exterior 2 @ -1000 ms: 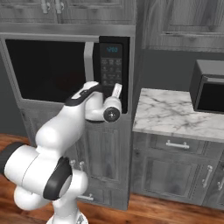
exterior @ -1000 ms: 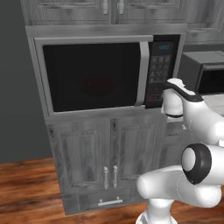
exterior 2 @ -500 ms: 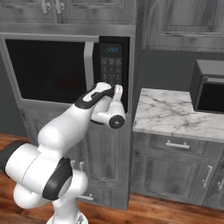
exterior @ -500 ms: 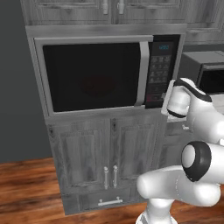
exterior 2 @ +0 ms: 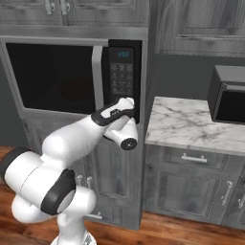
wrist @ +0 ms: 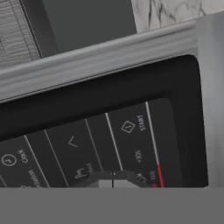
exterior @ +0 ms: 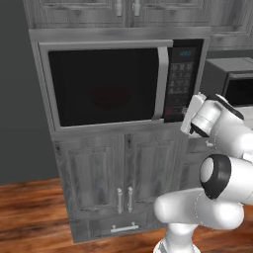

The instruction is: Pick the tomato from the sink and place it in the bowl. Then pick the bowl and place it in the microwave. Then close the microwave door and press the start button.

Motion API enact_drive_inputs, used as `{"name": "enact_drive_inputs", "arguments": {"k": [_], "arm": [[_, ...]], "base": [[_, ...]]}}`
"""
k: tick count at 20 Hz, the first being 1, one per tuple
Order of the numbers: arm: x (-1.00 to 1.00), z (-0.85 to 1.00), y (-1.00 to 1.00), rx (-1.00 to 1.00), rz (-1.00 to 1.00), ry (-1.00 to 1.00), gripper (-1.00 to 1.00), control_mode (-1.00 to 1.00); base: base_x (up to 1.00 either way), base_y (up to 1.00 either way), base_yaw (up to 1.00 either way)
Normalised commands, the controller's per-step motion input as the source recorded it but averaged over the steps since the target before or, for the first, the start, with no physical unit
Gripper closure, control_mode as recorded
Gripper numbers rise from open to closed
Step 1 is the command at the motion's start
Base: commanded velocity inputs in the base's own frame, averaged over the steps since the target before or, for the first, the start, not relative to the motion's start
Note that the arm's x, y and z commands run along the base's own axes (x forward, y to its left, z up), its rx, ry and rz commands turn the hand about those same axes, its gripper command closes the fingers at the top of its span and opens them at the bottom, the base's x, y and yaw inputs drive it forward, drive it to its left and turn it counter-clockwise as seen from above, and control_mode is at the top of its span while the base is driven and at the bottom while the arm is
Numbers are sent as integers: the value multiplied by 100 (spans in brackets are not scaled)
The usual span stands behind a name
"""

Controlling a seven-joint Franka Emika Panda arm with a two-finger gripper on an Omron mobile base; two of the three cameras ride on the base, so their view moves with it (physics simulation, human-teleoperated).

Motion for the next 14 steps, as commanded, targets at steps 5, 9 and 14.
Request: {"name": "enact_drive_inputs", "arguments": {"k": [5,9,14], "arm": [[36,-7,0,0,0,-3,100,-100],[50,-1,0,0,0,0,100,-100],[33,-5,-17,0,0,0,100,-100]], "base": [[0,0,0],[0,0,0],[0,0,0]]}}
